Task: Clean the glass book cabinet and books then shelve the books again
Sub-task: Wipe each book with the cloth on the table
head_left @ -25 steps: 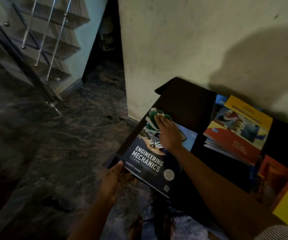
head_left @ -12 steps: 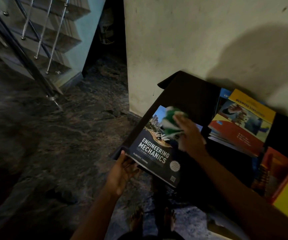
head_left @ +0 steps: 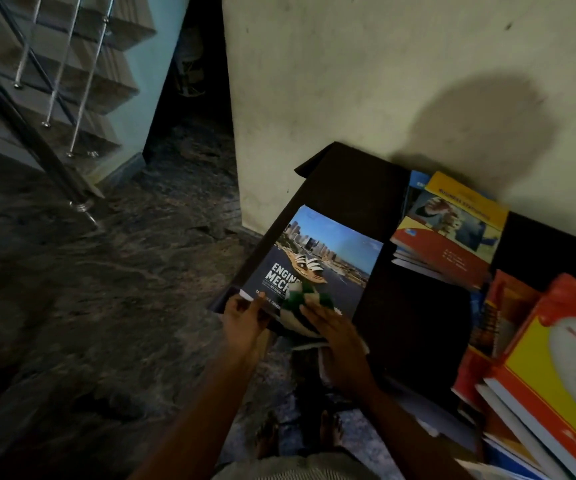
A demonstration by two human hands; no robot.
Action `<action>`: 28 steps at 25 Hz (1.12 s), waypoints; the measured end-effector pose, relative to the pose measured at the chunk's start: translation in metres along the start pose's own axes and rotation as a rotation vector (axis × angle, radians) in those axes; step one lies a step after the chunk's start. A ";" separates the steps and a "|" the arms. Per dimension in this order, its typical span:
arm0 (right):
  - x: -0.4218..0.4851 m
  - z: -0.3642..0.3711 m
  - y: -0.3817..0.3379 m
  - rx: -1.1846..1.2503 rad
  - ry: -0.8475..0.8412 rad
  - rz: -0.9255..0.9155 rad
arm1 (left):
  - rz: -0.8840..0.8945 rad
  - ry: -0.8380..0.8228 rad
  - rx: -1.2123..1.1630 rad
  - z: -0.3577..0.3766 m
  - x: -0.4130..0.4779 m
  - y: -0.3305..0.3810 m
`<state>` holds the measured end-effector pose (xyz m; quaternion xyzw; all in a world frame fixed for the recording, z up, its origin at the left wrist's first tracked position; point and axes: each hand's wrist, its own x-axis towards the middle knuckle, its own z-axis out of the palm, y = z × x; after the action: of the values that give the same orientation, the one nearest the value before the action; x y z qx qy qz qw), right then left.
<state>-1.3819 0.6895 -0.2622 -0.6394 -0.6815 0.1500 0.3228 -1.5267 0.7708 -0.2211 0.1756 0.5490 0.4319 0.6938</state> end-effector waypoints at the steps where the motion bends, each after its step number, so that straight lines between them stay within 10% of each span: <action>1: 0.005 -0.012 -0.003 0.116 0.041 0.048 | 0.066 -0.020 0.027 0.005 -0.003 0.006; 12: 0.055 -0.115 -0.008 0.262 0.355 0.132 | 1.464 -0.422 1.008 0.027 0.001 0.050; 15: 0.038 -0.107 -0.007 0.274 0.333 0.198 | 1.585 -0.439 1.237 -0.013 0.030 0.003; 21: 0.064 -0.078 0.004 0.181 0.119 0.287 | 1.370 -0.446 1.364 -0.047 0.032 -0.031; 25: 0.143 -0.066 0.030 0.017 0.079 0.265 | 0.474 -0.034 0.713 -0.039 0.012 -0.014; 28: 0.186 -0.047 0.055 -0.209 -0.094 0.344 | 0.020 -0.049 0.388 -0.032 0.010 -0.010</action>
<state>-1.3047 0.8671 -0.2153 -0.7687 -0.5884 0.1610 0.1920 -1.5518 0.7659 -0.2447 0.3220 0.6032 0.3206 0.6555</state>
